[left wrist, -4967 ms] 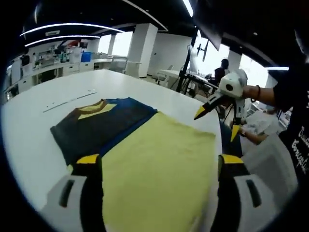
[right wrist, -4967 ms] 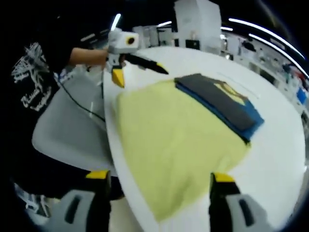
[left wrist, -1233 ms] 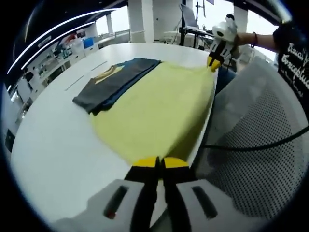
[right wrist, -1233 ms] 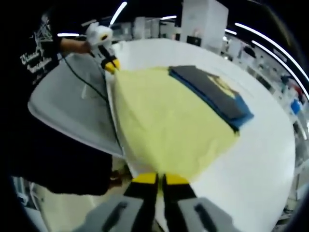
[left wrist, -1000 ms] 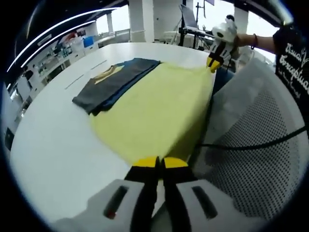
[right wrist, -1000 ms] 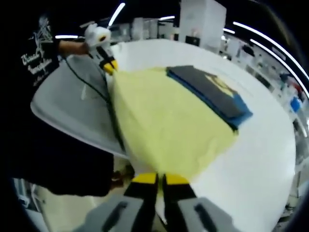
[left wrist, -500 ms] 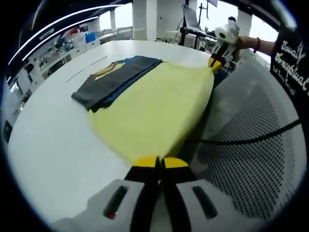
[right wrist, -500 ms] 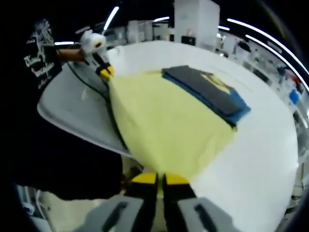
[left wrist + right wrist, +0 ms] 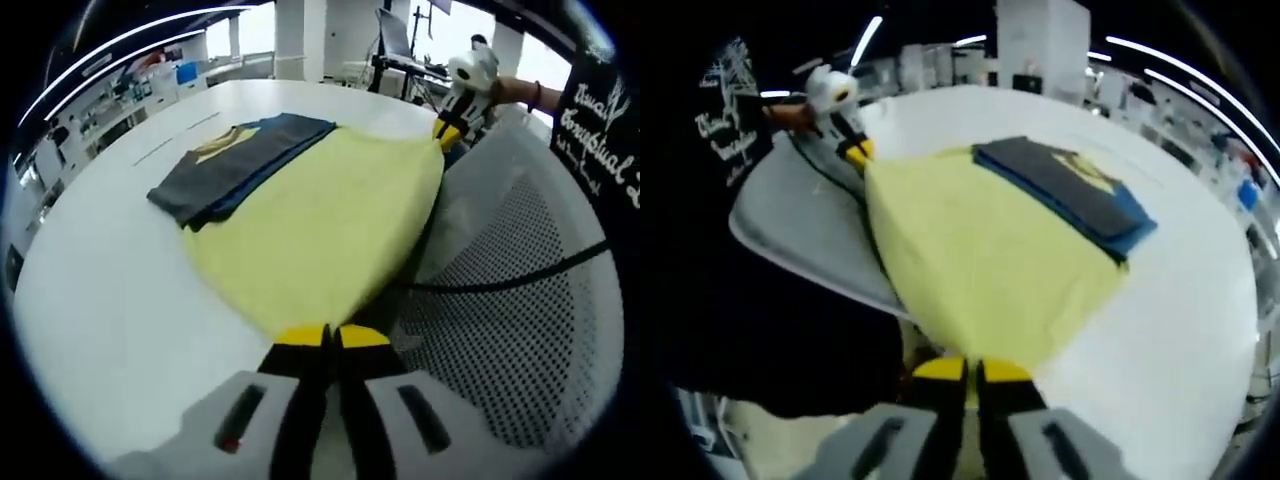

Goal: Fold the garment on the visible template until the final outline fits inside the template.

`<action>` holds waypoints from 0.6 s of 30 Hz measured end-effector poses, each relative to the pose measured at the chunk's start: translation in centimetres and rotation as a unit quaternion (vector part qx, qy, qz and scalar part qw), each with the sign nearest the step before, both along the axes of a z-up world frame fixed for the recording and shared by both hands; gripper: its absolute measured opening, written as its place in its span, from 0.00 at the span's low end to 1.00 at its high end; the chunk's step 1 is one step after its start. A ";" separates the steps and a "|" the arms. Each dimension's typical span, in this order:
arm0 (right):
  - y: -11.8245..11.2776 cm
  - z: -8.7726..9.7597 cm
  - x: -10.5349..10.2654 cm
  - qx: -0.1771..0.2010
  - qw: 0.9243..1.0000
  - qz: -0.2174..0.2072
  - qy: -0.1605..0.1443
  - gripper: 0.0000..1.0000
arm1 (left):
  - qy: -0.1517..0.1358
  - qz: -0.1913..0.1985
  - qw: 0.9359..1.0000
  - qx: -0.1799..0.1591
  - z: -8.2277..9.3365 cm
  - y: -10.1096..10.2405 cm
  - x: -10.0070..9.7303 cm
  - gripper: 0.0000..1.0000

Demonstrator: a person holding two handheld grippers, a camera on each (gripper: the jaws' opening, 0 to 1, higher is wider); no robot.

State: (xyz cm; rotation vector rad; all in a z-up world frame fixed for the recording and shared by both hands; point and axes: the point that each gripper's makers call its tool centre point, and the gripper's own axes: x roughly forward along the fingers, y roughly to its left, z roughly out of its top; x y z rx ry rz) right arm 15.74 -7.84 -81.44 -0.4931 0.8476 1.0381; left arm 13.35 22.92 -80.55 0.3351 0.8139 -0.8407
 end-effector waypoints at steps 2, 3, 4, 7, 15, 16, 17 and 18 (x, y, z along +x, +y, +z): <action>0.1 0.5 0.4 -0.003 1.000 0.001 -0.008 0.00 | -0.003 -0.003 1.000 0.001 0.4 -0.1 0.2 0.00; 0.1 0.7 0.5 -0.004 1.000 0.002 -0.011 0.00 | -0.005 -0.005 1.000 0.002 0.7 -0.2 0.3 0.00; 0.2 0.9 0.7 -0.004 1.000 0.003 -0.014 0.00 | -0.007 -0.005 1.000 0.002 0.9 -0.2 0.4 0.00; 0.3 1.9 1.3 -0.006 1.000 0.006 -0.027 0.00 | -0.012 -0.011 1.000 0.005 1.5 -0.1 1.0 0.00; 0.7 3.9 3.9 -0.022 0.997 0.027 -0.067 0.00 | -0.035 -0.013 0.999 0.007 3.3 0.6 3.7 0.00; 0.7 4.2 4.2 -0.023 0.997 0.028 -0.072 0.00 | -0.038 -0.014 0.999 0.007 3.5 0.6 4.0 0.00; 0.7 4.7 4.9 -0.024 0.996 0.024 -0.084 0.00 | -0.041 -0.016 0.999 0.008 3.9 0.6 4.2 0.00; 0.8 4.9 5.3 -0.022 0.996 0.020 -0.090 0.00 | -0.048 -0.018 0.999 0.011 4.4 0.7 4.7 0.00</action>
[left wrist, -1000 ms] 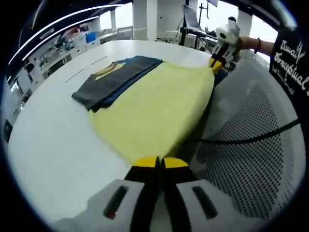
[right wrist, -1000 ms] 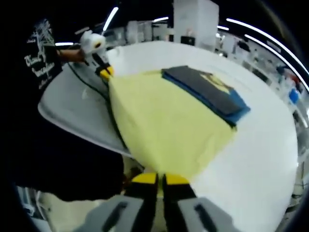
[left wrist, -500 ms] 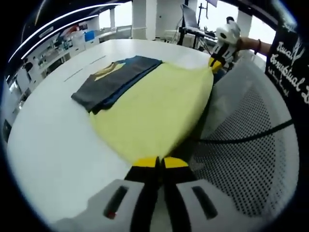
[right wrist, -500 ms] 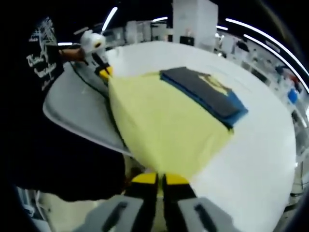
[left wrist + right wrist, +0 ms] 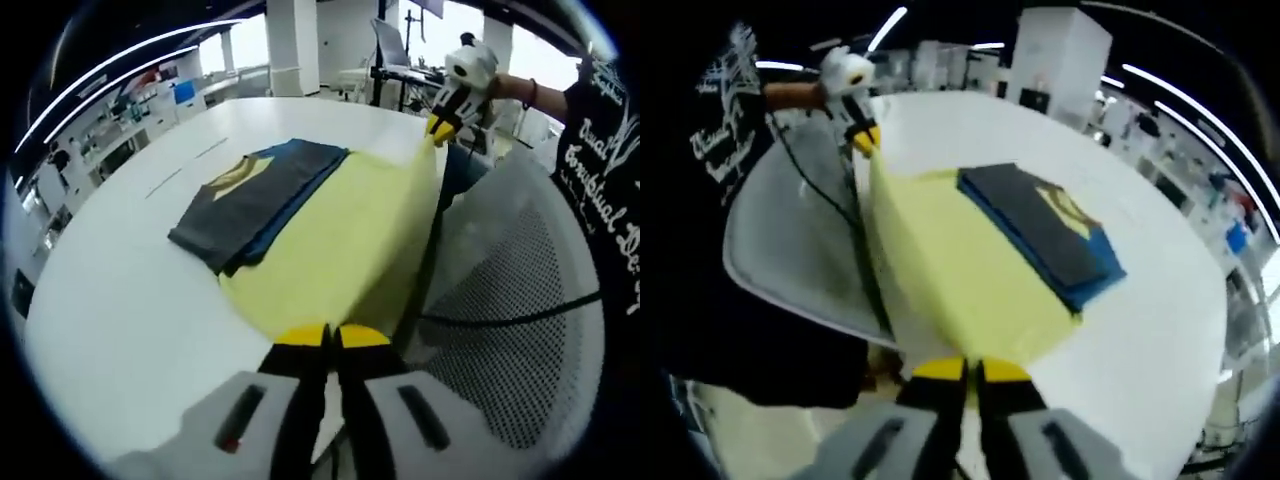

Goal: Fold the garment on the visible template until the final outline fits inside the template.

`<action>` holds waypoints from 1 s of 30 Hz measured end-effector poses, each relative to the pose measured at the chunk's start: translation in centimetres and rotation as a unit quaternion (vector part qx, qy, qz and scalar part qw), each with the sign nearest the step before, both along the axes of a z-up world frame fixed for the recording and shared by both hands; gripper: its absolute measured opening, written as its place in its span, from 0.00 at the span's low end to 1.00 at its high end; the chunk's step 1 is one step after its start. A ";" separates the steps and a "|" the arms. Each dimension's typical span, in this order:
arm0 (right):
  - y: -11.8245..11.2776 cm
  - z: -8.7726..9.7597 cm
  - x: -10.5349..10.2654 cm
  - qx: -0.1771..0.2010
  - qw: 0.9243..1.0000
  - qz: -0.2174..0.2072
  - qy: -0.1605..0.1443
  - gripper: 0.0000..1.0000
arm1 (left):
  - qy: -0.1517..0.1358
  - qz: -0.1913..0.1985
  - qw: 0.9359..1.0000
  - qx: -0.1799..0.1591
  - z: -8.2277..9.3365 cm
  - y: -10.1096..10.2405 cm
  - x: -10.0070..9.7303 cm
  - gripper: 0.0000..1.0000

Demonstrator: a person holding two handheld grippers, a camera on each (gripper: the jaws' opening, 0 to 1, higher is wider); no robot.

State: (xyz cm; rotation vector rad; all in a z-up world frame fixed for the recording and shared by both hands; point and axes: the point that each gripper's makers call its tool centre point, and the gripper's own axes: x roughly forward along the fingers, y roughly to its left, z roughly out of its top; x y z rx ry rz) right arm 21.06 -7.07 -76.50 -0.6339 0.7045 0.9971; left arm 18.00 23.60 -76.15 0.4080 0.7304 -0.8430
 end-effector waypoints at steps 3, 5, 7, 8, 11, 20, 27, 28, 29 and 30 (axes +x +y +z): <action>0.3 1.1 1.6 0.008 1.000 -0.011 -0.025 0.00 | -0.013 -0.002 1.000 0.007 0.7 0.1 1.1 0.00; 0.3 1.4 2.0 0.008 0.999 -0.013 -0.030 0.00 | -0.020 -0.002 1.000 0.007 1.3 0.2 1.9 0.00; 0.3 2.0 3.0 0.007 0.999 -0.017 -0.044 0.00 | -0.029 -0.002 1.000 0.005 1.8 0.3 2.9 0.00; 0.3 2.2 3.4 0.007 0.999 -0.019 -0.047 0.00 | -0.033 0.000 0.999 0.004 2.0 0.4 3.3 0.00; 0.3 3.0 4.6 0.005 0.998 -0.022 -0.062 0.00 | -0.042 0.001 0.999 0.000 2.8 0.4 4.5 0.00; 0.4 4.9 8.3 -0.001 0.995 -0.029 -0.100 0.00 | -0.075 -0.001 0.997 0.006 4.9 0.3 8.2 0.00; 0.7 5.8 11.4 -0.010 0.991 -0.035 -0.126 0.00 | -0.105 0.001 0.994 0.024 5.8 0.2 11.6 0.00; 0.8 5.9 12.0 -0.013 0.990 -0.037 -0.132 0.00 | -0.114 0.001 0.993 0.028 6.0 0.3 12.3 0.00; 0.8 6.0 12.4 -0.015 0.990 -0.038 -0.136 0.00 | -0.117 0.001 0.993 0.028 6.1 0.3 12.5 0.00; 0.7 6.1 12.9 -0.016 0.990 -0.039 -0.138 0.00 | -0.122 0.001 0.992 0.028 6.3 0.3 13.1 0.00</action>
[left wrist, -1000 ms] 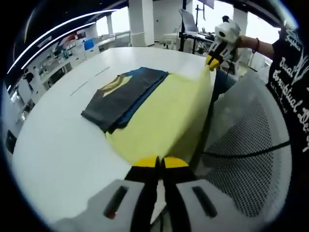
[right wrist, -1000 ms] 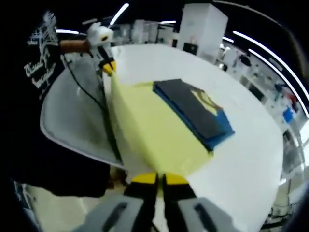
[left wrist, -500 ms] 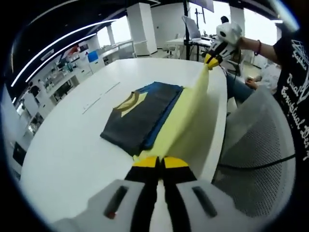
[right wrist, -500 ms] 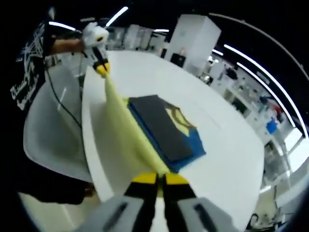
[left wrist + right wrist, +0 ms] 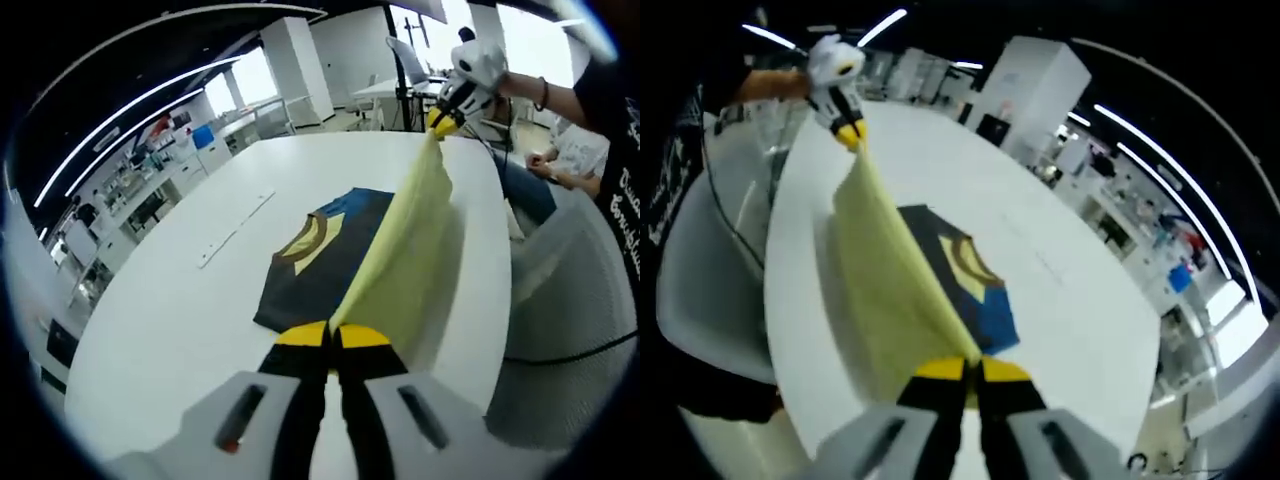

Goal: Fold the garment on the visible template until the final outline fits inside the template.

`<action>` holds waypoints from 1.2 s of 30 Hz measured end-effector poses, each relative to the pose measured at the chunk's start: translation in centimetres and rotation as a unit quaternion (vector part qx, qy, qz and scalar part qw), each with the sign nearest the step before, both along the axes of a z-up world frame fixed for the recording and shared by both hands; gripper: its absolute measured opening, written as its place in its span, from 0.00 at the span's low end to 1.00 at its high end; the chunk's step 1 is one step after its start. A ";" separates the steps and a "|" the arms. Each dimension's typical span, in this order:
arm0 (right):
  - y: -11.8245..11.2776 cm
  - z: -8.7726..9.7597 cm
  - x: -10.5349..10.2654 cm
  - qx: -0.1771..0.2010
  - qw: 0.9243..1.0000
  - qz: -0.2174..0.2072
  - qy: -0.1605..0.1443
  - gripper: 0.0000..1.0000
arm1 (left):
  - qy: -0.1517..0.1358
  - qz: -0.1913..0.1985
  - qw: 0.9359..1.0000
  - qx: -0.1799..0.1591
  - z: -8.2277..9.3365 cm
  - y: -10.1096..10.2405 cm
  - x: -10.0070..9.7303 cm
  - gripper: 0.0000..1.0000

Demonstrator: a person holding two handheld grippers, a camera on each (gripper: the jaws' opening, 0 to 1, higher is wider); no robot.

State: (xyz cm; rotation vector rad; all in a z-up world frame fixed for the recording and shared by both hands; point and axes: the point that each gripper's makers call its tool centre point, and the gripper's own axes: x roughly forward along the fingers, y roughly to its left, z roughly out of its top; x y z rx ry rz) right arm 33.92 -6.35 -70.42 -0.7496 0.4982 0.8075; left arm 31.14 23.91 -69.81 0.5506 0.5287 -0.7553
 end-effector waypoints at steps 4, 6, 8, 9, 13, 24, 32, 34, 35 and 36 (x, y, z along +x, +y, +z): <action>0.1 0.5 1.9 0.004 1.000 -0.009 -0.012 0.00 | -0.012 0.006 1.000 0.000 0.4 0.6 2.1 0.00; 0.1 0.7 2.9 -0.004 1.000 -0.012 -0.021 0.00 | -0.017 0.009 1.000 -0.002 0.6 0.9 3.2 0.00; 0.3 0.8 3.9 -0.012 0.999 -0.011 -0.028 0.00 | -0.022 0.007 1.000 0.003 0.7 1.0 4.0 0.00; 0.4 0.9 4.5 -0.012 0.999 -0.012 -0.030 0.00 | -0.023 0.006 1.000 0.008 0.7 1.1 4.5 0.00; 0.7 0.9 6.6 -0.018 0.999 -0.016 -0.043 0.00 | -0.026 0.017 1.000 0.005 0.7 1.6 6.4 0.00; 0.9 -0.7 11.1 -0.023 0.999 -0.029 -0.037 0.00 | 0.024 0.069 0.996 -0.059 -1.1 1.5 10.0 0.00; 1.5 -2.8 13.2 -0.019 0.999 -0.026 -0.018 0.00 | 0.044 0.080 0.994 -0.055 -3.4 2.0 12.1 0.00; 1.6 -3.7 13.7 -0.023 0.999 -0.028 -0.008 0.00 | 0.048 0.081 0.994 -0.055 -4.2 2.2 12.8 0.00; 1.6 -4.2 14.1 -0.024 0.999 -0.029 -0.008 0.00 | 0.054 0.083 0.994 -0.055 -4.8 2.2 13.1 0.00; 1.6 -4.5 14.3 -0.024 0.999 -0.031 -0.005 0.00 | 0.056 0.084 0.993 -0.055 -4.9 2.2 13.2 0.00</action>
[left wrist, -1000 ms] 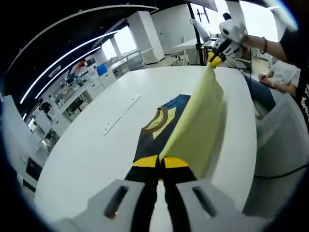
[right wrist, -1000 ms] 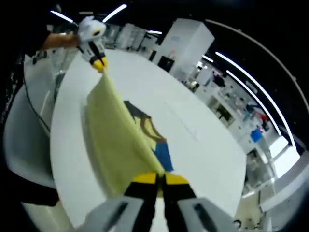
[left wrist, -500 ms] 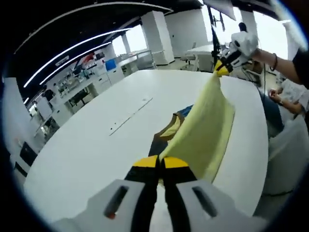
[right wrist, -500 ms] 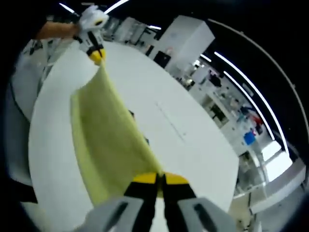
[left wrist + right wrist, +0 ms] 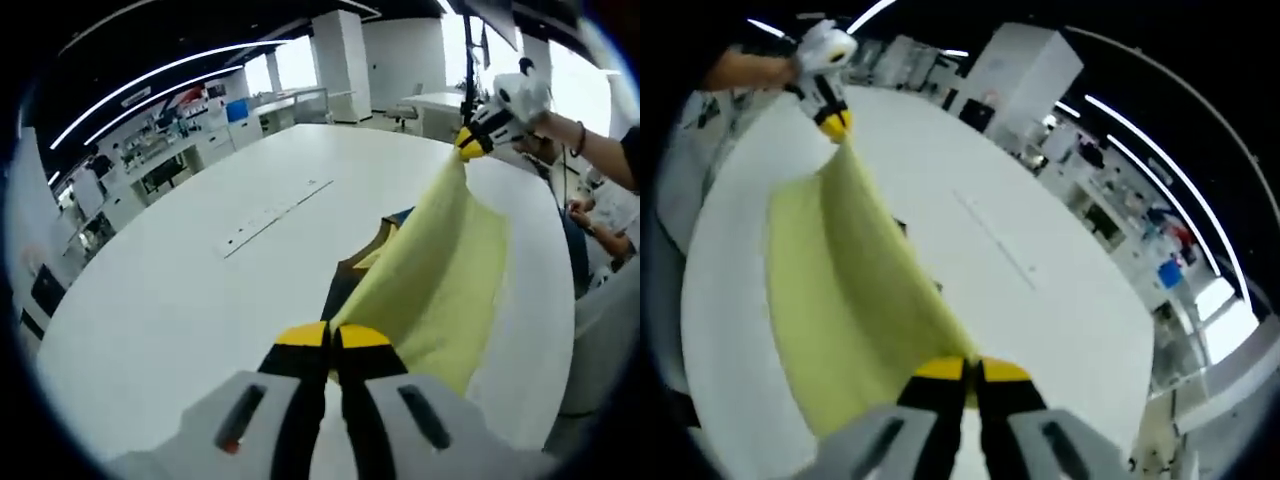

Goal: Fold the garment on the visible template until the final outline fits inside the template.

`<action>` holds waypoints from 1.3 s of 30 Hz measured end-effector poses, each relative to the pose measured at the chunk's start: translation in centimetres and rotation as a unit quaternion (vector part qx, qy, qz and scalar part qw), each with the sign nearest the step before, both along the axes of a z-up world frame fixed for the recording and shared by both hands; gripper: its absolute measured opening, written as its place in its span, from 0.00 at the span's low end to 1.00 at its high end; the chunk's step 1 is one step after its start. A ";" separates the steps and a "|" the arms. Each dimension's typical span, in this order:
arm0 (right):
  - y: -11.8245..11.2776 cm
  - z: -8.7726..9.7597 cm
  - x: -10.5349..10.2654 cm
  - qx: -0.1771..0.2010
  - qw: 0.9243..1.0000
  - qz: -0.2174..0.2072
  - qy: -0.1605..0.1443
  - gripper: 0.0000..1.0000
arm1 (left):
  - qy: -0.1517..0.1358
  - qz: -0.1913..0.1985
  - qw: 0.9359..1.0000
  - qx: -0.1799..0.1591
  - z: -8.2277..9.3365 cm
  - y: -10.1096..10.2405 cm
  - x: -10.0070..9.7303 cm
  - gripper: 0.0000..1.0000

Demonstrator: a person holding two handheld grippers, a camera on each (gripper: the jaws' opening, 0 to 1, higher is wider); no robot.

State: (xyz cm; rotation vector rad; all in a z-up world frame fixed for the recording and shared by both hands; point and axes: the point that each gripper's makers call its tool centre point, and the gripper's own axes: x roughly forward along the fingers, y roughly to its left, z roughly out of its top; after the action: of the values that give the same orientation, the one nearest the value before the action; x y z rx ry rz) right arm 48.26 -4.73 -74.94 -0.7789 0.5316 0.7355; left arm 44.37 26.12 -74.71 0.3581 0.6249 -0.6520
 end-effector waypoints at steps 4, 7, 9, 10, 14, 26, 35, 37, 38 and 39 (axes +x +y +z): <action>0.0 -1.8 0.9 0.002 1.000 -0.012 0.021 0.00 | 0.006 0.007 1.000 0.009 -1.7 0.1 1.4 0.00; 0.0 -3.1 1.6 0.001 0.999 -0.020 0.034 0.00 | 0.010 0.003 1.000 0.022 -2.9 -0.2 1.9 0.00; 0.1 -3.8 2.2 0.001 0.999 -0.022 0.038 0.00 | 0.017 0.001 0.999 0.032 -3.9 0.0 2.3 0.00; 0.1 -4.1 2.2 0.003 0.999 -0.024 0.044 0.00 | 0.018 0.000 0.999 0.038 -4.5 0.2 2.6 0.00; 0.4 -5.5 2.8 0.000 0.998 -0.025 0.057 0.00 | 0.026 -0.002 0.999 0.044 -5.8 0.6 3.4 0.00; 0.1 -8.1 4.0 -0.002 0.995 -0.038 0.094 0.03 | 0.044 0.011 0.997 0.058 -9.0 1.3 4.4 0.03; -0.8 -8.8 4.5 0.020 0.992 -0.064 0.111 0.11 | 0.026 0.017 0.997 0.066 -8.9 2.4 5.2 0.12; -0.5 -8.5 4.2 0.019 0.992 -0.060 0.109 0.11 | 0.022 0.007 0.998 0.062 -8.8 2.4 5.0 0.12; -0.5 -8.4 4.3 0.017 0.992 -0.056 0.108 0.12 | 0.019 0.001 0.998 0.061 -8.7 2.1 4.7 0.12; -0.5 -8.4 4.2 0.017 0.993 -0.054 0.107 0.13 | 0.019 -0.002 0.998 0.061 -8.6 1.9 4.3 0.13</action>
State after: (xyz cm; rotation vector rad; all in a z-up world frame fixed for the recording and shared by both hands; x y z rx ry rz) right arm 52.45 -5.24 -83.29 -0.6380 0.7468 0.7293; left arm 48.70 28.05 -83.26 0.4622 0.7015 -0.6264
